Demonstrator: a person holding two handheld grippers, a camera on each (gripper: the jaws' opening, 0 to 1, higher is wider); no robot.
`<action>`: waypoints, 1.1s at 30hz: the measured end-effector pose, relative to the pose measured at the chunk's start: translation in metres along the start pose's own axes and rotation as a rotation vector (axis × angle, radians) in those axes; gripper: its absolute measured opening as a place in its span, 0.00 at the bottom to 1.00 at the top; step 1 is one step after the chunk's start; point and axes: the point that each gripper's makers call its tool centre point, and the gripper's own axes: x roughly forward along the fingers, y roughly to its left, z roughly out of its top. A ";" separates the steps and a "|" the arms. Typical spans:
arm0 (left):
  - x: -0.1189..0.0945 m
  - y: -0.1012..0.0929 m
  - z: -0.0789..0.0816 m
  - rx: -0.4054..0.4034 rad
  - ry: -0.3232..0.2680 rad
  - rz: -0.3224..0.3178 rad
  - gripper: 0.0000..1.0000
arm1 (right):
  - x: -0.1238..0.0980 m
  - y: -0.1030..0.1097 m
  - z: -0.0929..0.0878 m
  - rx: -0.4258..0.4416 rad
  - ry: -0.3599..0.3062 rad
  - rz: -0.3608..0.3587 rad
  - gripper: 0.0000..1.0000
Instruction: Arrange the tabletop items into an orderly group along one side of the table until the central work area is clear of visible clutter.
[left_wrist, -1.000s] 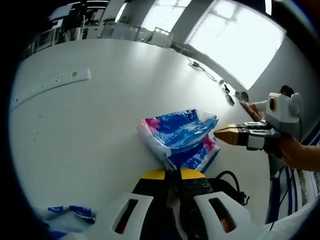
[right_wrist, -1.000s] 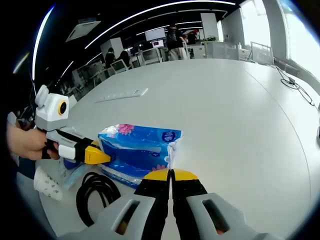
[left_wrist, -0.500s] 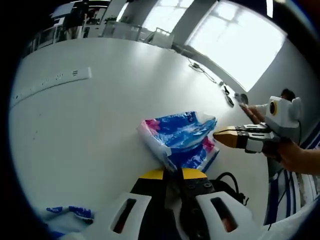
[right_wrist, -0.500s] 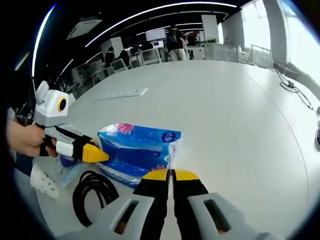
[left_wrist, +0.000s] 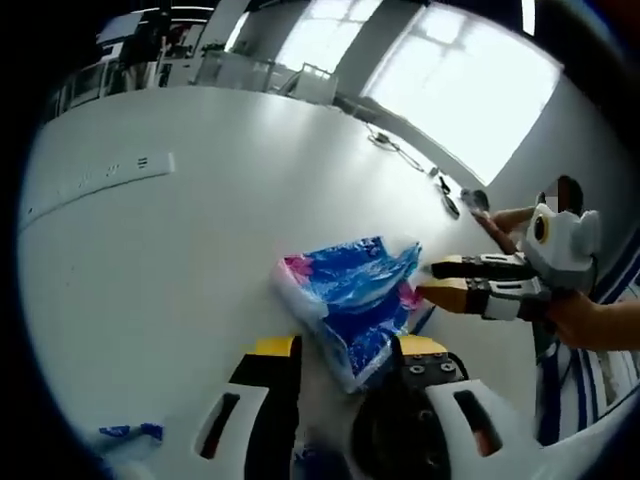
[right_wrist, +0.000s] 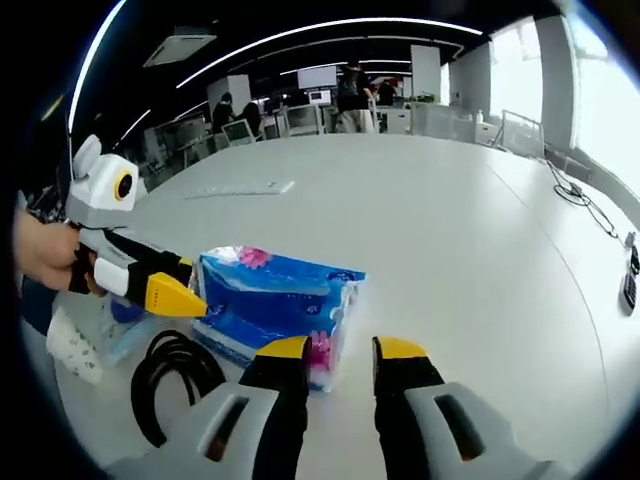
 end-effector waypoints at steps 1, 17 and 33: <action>-0.001 -0.002 0.002 0.002 -0.010 -0.003 0.40 | 0.000 -0.001 0.001 0.000 -0.003 -0.004 0.26; -0.023 0.017 0.012 0.115 -0.004 0.116 0.93 | -0.007 -0.003 0.014 0.007 -0.046 -0.043 0.72; -0.051 0.021 0.027 0.144 -0.024 0.145 0.96 | -0.019 0.003 0.031 0.008 -0.053 -0.054 0.86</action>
